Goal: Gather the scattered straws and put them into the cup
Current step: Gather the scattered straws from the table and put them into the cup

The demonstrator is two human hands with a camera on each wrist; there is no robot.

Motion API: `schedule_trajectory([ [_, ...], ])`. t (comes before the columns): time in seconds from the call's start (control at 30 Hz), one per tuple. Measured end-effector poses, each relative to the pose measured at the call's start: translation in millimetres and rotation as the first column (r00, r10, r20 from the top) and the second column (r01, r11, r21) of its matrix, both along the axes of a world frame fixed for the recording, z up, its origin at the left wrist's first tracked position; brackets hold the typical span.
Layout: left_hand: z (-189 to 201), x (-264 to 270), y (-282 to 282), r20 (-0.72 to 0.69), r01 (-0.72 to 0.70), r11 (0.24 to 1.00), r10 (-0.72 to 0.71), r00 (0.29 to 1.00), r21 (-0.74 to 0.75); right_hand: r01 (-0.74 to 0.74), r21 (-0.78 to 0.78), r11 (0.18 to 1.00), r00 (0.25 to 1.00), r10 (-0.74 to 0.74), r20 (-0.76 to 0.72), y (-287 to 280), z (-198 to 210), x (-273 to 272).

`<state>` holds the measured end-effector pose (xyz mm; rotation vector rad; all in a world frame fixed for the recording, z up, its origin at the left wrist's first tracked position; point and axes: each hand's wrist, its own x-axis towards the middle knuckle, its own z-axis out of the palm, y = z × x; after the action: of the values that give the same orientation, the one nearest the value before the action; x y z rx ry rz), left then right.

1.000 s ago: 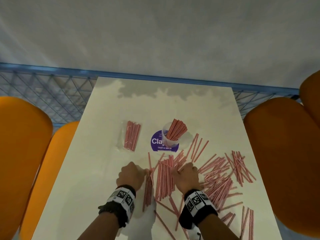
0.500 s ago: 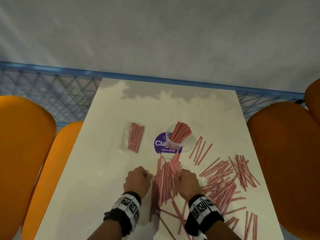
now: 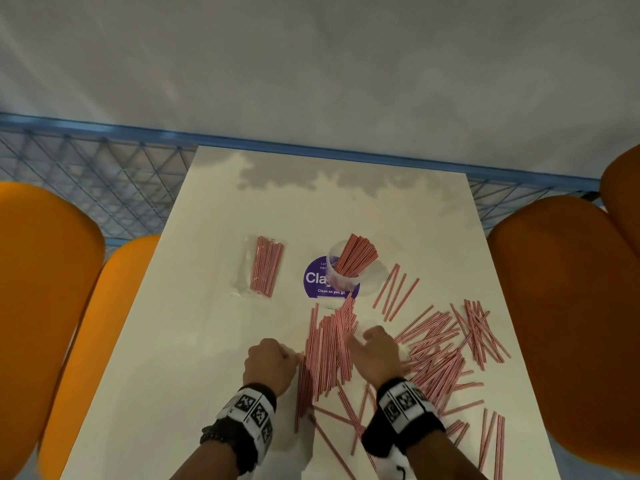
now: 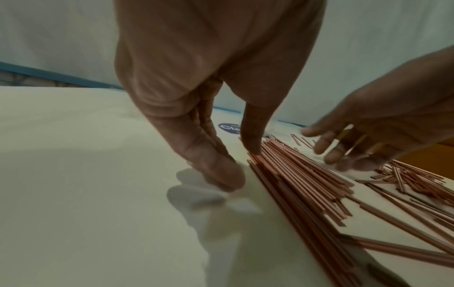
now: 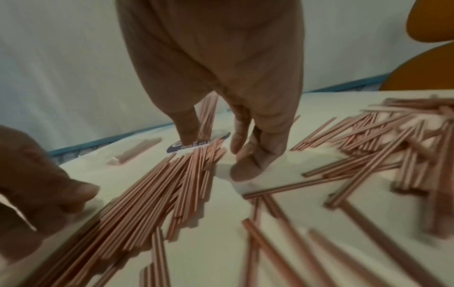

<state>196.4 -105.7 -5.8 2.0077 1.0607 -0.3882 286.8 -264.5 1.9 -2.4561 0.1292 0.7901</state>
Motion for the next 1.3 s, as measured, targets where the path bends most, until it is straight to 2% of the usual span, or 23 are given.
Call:
schedule_trajectory([
  [0.07,2,11,-8,-0.001,0.006,1.000,-0.006,1.000,0.027,0.026,-0.027,0.999,0.999,-0.026,-0.024,21,-11,1],
  [0.2,7,34,-18,0.057,0.107,0.994,-0.109,0.992,0.037,-0.030,-0.040,0.999,0.999,0.031,0.034,44,-15,-7],
  [0.33,2,35,-8,0.074,0.038,0.999,-0.038,0.997,0.008,0.063,-0.029,0.998,0.998,-0.063,0.016,35,-15,-10],
  [0.53,-7,27,-21,0.093,-0.019,0.998,0.025,0.995,-0.062,0.163,0.035,0.986,0.986,-0.162,-0.035,62,-23,-26],
  [0.8,-14,19,-18,0.035,-0.108,0.951,0.123,0.992,-0.290,0.185,0.048,0.982,0.974,-0.176,-0.144,66,-23,-25],
  [0.93,-34,18,-18,0.008,-0.169,0.887,0.191,0.982,-0.429,0.174,0.050,0.983,0.972,-0.163,-0.169,60,-19,-21],
  [1.03,-20,19,-27,0.029,-0.164,0.826,0.212,0.977,-0.539,0.181,0.107,0.978,0.970,-0.160,-0.185,51,-14,-18],
  [1.1,-7,19,-32,0.042,-0.142,0.782,0.210,0.977,-0.606,0.164,0.164,0.973,0.970,-0.128,-0.206,41,-11,-14],
  [1.17,6,19,-33,0.072,-0.084,0.765,0.168,0.983,-0.638,0.072,0.199,0.977,0.981,-0.033,-0.192,27,-9,-7],
  [1.23,15,19,-23,0.136,-0.030,0.796,0.141,0.981,-0.605,-0.053,0.262,0.964,0.981,0.099,-0.166,10,-4,0],
  [1.3,23,22,-6,0.206,-0.053,0.844,0.190,0.960,-0.533,-0.211,0.276,0.938,0.967,0.242,-0.082,-6,5,3],
])
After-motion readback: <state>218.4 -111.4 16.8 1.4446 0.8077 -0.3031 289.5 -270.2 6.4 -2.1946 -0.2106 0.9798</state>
